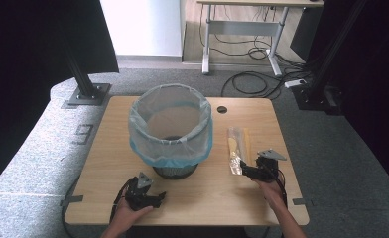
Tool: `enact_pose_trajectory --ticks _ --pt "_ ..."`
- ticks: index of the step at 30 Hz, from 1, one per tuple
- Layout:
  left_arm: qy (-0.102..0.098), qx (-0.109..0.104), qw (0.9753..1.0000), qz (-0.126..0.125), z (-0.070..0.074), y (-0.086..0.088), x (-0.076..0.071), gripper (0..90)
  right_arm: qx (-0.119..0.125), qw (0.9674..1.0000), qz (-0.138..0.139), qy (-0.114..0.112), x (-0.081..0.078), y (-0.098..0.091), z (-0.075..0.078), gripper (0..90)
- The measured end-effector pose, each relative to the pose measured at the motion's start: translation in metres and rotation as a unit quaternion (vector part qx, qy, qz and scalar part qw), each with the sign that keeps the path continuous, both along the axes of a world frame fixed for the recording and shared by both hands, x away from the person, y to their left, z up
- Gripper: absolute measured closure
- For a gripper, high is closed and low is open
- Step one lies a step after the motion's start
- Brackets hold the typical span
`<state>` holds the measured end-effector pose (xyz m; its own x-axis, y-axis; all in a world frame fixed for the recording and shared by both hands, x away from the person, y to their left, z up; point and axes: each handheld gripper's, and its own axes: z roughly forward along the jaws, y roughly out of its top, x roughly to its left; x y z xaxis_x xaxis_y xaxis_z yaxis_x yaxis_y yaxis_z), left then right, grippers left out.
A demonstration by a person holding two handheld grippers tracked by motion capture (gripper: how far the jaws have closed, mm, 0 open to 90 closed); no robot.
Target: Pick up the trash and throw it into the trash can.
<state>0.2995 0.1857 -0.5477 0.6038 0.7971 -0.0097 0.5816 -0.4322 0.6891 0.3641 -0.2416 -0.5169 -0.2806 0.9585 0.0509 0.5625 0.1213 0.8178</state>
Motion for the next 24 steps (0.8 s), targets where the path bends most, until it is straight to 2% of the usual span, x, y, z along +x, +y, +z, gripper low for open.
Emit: enact_pose_trajectory --ticks 8,14,24 --pt "0.000 0.000 1.0000 0.000 0.000 0.000 0.000 14.8 -0.006 1.0000 0.004 0.003 0.005 0.005 -0.001 12.9" --pt "0.000 0.000 1.0000 0.000 0.000 0.000 0.000 14.8 -0.010 0.9999 0.008 0.010 0.019 0.012 -0.006 12.9" --pt "0.000 0.000 1.0000 0.000 0.000 0.000 0.000 14.8 -0.040 0.9988 0.019 0.020 0.039 0.028 -0.014 12.8"
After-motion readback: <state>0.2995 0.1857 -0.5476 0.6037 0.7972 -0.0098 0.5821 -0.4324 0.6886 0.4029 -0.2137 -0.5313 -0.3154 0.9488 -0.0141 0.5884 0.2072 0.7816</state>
